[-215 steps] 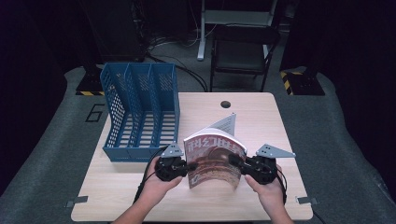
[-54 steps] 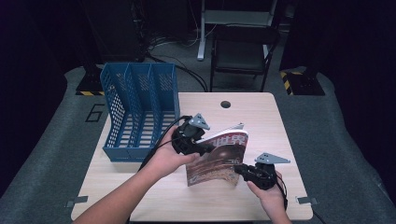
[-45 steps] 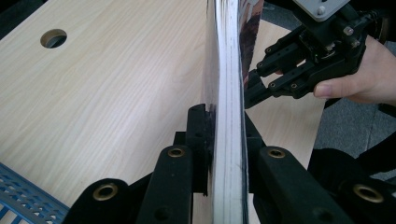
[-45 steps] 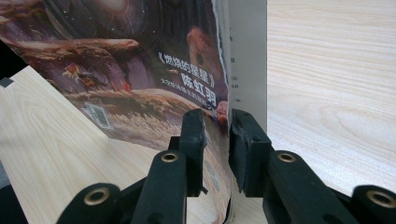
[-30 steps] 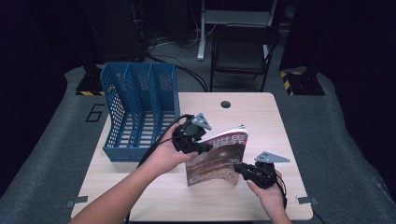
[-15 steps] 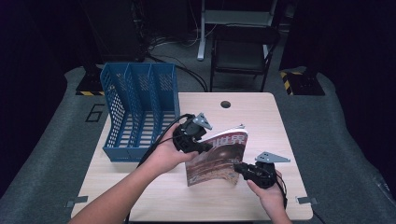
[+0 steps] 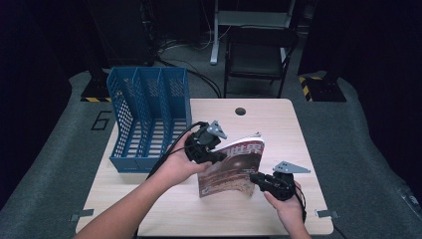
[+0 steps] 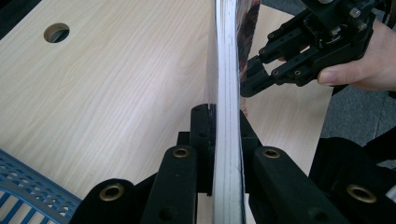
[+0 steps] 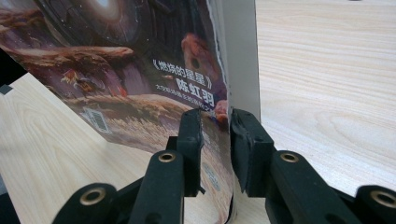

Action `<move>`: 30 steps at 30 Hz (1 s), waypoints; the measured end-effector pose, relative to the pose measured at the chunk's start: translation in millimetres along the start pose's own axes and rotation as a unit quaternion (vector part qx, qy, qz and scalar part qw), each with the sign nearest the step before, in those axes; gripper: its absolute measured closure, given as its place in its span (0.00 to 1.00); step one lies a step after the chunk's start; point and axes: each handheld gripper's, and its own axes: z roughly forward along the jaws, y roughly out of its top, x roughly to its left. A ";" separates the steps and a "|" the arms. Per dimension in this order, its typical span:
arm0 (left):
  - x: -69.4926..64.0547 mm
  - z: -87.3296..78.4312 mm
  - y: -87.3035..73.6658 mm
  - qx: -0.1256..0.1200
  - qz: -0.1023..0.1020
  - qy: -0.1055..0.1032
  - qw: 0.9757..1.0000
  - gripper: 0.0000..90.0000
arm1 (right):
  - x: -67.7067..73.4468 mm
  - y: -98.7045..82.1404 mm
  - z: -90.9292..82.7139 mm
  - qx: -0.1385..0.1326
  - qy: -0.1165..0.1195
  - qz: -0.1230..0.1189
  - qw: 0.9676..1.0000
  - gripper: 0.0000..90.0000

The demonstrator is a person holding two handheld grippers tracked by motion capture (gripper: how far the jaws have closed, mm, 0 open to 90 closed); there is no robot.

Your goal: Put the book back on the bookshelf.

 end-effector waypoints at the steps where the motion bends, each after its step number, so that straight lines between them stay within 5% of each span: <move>1: 0.1 -0.2 0.2 -0.001 0.000 0.000 1.000 0.93 | 0.6 0.2 -0.5 -0.001 0.000 0.002 1.000 0.82; 14: -2.7 -6.9 3.5 0.002 0.006 0.007 1.000 0.93 | 1.6 6.1 -12.1 -0.049 0.017 0.014 0.999 0.91; 30: 5.1 -28.6 4.5 -0.019 -0.013 0.018 1.000 0.93 | -0.3 -0.7 -5.7 -0.023 0.011 0.014 1.000 0.82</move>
